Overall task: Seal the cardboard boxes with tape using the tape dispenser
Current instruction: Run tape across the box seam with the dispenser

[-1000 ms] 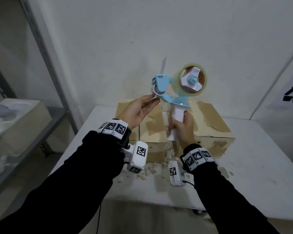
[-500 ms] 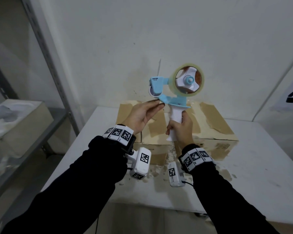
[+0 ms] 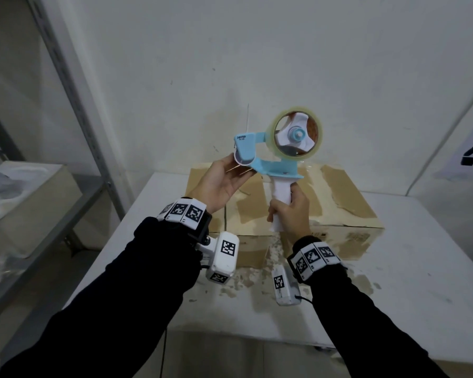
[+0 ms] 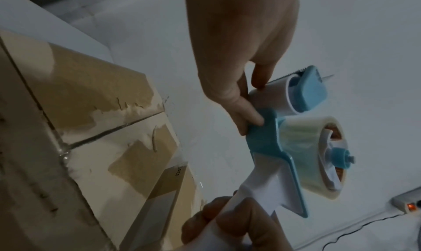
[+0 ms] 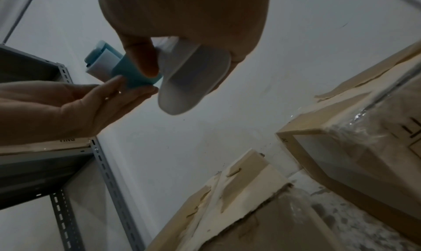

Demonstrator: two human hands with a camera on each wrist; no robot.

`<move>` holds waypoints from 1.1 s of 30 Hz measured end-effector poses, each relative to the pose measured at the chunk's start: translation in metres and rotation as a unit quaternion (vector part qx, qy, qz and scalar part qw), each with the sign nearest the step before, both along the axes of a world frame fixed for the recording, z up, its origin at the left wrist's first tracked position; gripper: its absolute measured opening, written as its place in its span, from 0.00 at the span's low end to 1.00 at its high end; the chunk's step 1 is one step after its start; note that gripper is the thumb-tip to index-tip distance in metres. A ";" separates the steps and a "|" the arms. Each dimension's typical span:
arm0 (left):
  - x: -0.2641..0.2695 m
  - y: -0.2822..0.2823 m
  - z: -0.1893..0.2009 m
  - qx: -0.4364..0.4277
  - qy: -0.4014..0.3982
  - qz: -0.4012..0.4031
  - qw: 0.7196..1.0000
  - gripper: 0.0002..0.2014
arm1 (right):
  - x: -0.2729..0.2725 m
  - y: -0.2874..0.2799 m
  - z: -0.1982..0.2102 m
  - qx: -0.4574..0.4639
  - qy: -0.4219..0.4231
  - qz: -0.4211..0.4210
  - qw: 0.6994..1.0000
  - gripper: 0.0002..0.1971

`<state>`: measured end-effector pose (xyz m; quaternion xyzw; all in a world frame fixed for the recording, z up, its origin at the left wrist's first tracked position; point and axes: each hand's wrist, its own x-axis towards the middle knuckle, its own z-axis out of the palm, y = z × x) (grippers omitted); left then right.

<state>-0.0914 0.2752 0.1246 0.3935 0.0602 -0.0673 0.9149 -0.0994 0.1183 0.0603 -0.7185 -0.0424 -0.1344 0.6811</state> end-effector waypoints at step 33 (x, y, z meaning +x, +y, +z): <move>0.099 0.081 -0.012 0.101 -0.006 -0.006 0.995 0.08 | 0.090 0.069 0.008 -0.098 0.032 -0.065 0.993 0.16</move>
